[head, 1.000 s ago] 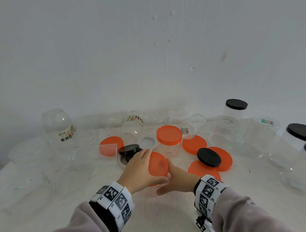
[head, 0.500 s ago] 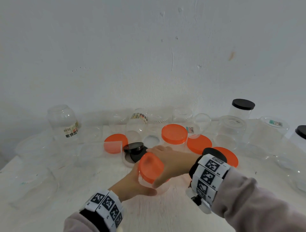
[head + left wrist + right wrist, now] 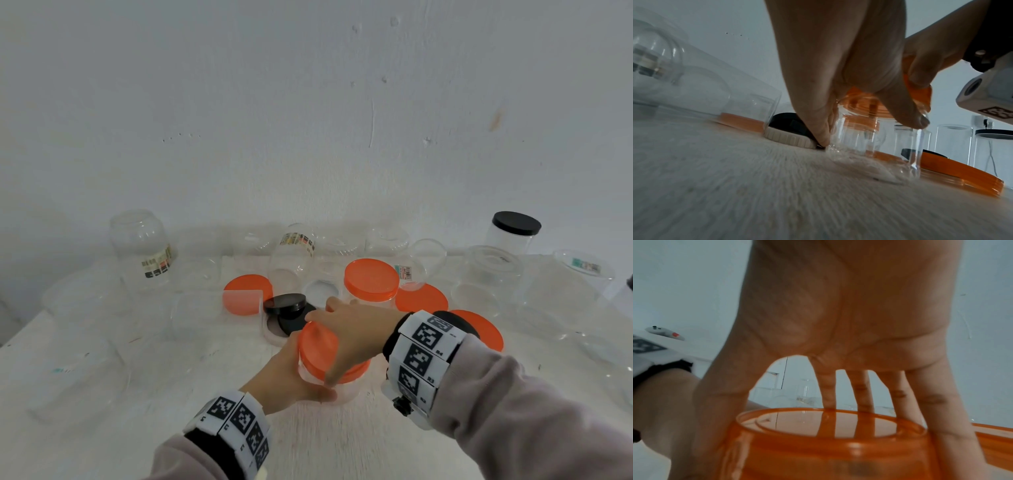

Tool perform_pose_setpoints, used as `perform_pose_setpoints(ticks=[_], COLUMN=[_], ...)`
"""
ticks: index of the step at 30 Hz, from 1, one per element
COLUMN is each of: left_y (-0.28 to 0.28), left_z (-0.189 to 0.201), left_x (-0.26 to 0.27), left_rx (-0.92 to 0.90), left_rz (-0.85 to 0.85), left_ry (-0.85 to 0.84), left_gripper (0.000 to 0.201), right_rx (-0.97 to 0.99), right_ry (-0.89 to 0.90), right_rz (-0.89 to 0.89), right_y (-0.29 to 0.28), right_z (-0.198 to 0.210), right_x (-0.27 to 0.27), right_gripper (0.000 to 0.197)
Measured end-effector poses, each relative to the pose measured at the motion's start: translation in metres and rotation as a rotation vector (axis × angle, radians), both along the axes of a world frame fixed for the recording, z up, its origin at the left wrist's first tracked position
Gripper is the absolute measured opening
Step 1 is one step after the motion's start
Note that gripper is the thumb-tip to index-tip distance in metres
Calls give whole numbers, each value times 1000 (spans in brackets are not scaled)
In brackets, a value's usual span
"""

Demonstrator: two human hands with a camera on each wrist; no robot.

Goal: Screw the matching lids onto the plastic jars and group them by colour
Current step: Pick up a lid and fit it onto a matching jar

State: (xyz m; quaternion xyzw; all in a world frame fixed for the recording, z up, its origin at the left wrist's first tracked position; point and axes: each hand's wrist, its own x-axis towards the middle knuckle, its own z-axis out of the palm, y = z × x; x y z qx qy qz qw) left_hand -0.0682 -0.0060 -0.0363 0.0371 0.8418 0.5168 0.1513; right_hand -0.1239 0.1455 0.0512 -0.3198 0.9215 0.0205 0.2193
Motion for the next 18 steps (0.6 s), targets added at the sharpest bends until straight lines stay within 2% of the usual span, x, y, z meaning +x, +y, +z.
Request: perform_pose_setpoints(ticks=[7,13,18], left_y=[2,1,2], left_z=[2,-3,-5], left_x=[1,0,-1], left_rx=[-43,-36,-33], left_rz=[3,8,11], left_ry=[13,7,28], left_gripper=[109,112,114], right_rx=[-14,-21,-21], right_ry=[-62,-5,-24], right_rz=[42,42,67], right_y=[3,-1,3], right_z=[3,-2,2], right_x=[0,2,1], right_gripper=[98,98,95])
